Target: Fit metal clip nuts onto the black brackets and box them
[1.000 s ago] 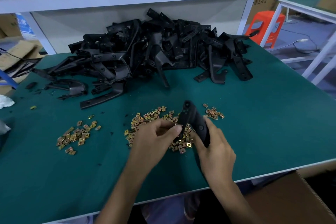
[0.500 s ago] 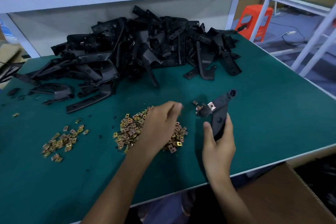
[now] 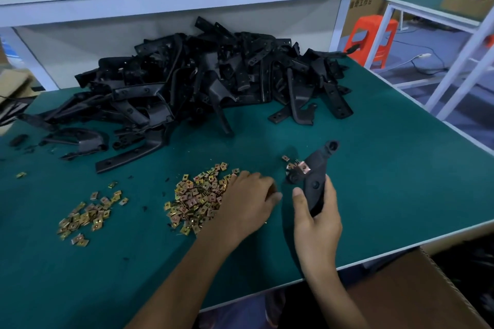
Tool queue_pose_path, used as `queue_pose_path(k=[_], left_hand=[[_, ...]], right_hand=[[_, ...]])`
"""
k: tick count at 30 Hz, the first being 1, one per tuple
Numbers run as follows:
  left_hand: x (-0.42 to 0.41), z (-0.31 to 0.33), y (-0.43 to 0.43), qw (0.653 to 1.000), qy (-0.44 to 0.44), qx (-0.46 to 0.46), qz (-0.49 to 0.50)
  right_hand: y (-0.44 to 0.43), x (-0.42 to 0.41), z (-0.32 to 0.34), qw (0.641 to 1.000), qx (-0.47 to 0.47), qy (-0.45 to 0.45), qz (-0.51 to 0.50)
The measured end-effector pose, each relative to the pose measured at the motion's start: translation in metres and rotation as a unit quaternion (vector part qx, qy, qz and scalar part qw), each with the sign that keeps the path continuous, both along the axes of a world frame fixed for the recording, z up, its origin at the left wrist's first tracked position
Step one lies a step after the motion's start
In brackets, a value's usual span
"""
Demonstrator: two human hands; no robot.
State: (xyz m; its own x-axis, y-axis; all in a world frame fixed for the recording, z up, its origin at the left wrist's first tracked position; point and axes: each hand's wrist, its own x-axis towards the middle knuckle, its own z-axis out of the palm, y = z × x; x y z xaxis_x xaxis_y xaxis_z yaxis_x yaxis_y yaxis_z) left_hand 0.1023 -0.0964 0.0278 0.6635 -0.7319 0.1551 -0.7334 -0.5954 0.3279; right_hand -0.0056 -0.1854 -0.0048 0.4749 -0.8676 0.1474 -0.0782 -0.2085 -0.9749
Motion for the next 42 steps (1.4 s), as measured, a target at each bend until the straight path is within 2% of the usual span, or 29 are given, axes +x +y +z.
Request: queue_pose_path(k=[4,7,10,13,16,18,20,22,25,26,38,42], left_hand=[[0.031,0.007,-0.031,0.999,0.032,-0.033,0.027],[0.053,0.002,-0.064,0.998,0.06,0.018,0.032],[0.062,-0.008,-0.084,0.996,0.047,0.064,0.03],[0.066,-0.009,-0.084,0.998,0.047,0.03,0.035],[0.06,-0.003,-0.068,0.993,0.106,-0.046,0.039],[0.052,0.006,-0.047,0.97,0.184,-0.143,0.066],[0.042,0.018,-0.023,0.917,0.298,-0.255,0.072],[0.031,0.03,0.002,0.874,0.345,-0.333,0.084],[0.014,0.045,0.029,0.773,0.448,-0.435,0.108],[0.009,0.048,0.035,0.751,0.47,-0.45,0.109],[-0.005,0.061,0.043,0.732,0.461,-0.478,0.154],[-0.006,0.055,0.046,0.701,0.488,-0.496,0.157]], right_hand=[[0.002,0.002,0.005,0.999,0.04,-0.031,-0.014],[0.002,0.002,0.004,0.999,0.041,-0.033,-0.005],[0.001,0.002,0.002,0.999,0.041,-0.024,0.005],[-0.001,0.003,0.003,0.999,0.033,-0.012,0.023],[-0.002,0.002,0.005,0.999,0.007,0.012,0.049],[-0.001,0.001,0.008,0.997,-0.015,0.035,0.072],[0.0,0.0,0.009,0.993,-0.034,0.054,0.101],[0.001,0.001,0.009,0.99,-0.049,0.064,0.118],[0.003,0.001,0.009,0.985,-0.077,0.074,0.133],[0.005,0.001,0.009,0.984,-0.087,0.078,0.135],[0.008,0.004,0.001,0.965,-0.181,0.122,0.147],[0.008,0.005,-0.003,0.963,-0.186,0.118,0.154]])
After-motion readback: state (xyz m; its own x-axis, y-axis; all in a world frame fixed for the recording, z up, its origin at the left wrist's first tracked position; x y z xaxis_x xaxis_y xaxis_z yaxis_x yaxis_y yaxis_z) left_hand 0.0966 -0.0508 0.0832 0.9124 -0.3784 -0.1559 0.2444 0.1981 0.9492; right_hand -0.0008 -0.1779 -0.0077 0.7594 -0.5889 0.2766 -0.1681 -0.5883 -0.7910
